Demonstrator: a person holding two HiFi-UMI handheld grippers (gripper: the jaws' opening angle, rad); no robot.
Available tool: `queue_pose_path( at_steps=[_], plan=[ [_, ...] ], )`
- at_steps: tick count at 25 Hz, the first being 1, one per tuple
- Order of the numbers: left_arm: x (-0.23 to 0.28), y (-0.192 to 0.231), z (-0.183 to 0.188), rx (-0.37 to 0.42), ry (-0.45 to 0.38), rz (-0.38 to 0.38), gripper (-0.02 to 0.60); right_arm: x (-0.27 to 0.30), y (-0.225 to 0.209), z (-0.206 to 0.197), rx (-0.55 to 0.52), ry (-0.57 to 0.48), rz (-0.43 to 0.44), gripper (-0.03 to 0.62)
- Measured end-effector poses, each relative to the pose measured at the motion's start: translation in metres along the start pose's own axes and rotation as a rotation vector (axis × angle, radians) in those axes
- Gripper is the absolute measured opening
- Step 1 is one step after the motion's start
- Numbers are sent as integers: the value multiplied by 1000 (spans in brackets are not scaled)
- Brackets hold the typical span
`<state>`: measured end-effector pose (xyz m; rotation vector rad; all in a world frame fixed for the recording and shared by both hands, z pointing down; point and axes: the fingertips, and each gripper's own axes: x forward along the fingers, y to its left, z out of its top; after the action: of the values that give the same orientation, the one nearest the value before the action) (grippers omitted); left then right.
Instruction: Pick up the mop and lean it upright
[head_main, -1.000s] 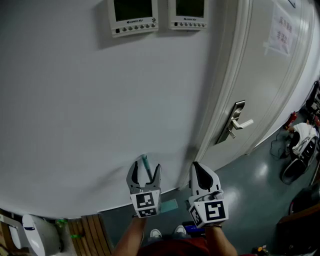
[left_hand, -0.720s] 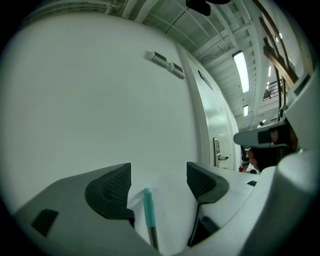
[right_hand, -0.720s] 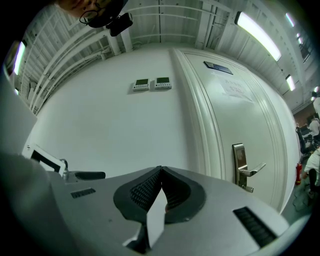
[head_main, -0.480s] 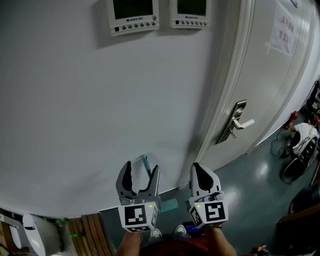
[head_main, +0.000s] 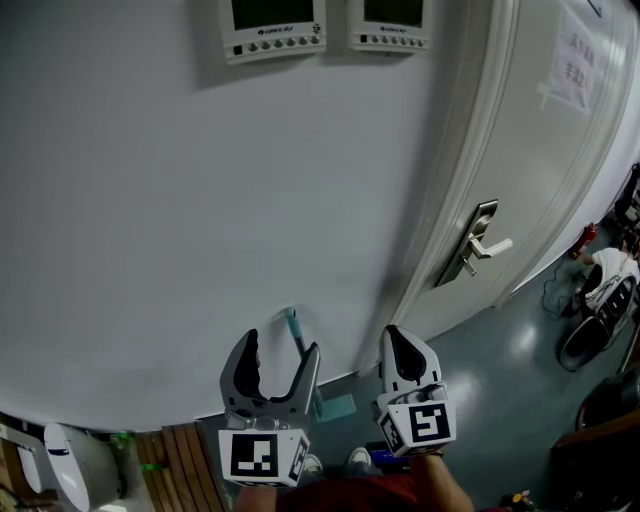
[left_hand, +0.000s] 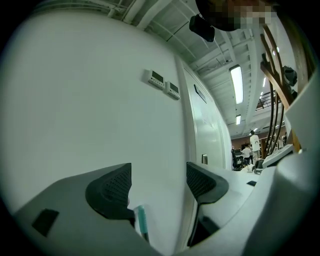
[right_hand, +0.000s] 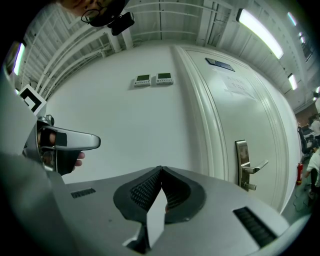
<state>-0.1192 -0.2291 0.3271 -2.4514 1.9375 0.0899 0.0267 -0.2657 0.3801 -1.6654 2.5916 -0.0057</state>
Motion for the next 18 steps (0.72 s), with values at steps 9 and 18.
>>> queue_pose_path(
  at_steps=[9,18],
  plan=[
    [7,-2,-14,-18,27,-17,348,4,-1,3,-3,-13,6,16],
    [8,-4,-15,-23,34,-11,268,7,-1,10,-9,-24,13,15]
  ],
)
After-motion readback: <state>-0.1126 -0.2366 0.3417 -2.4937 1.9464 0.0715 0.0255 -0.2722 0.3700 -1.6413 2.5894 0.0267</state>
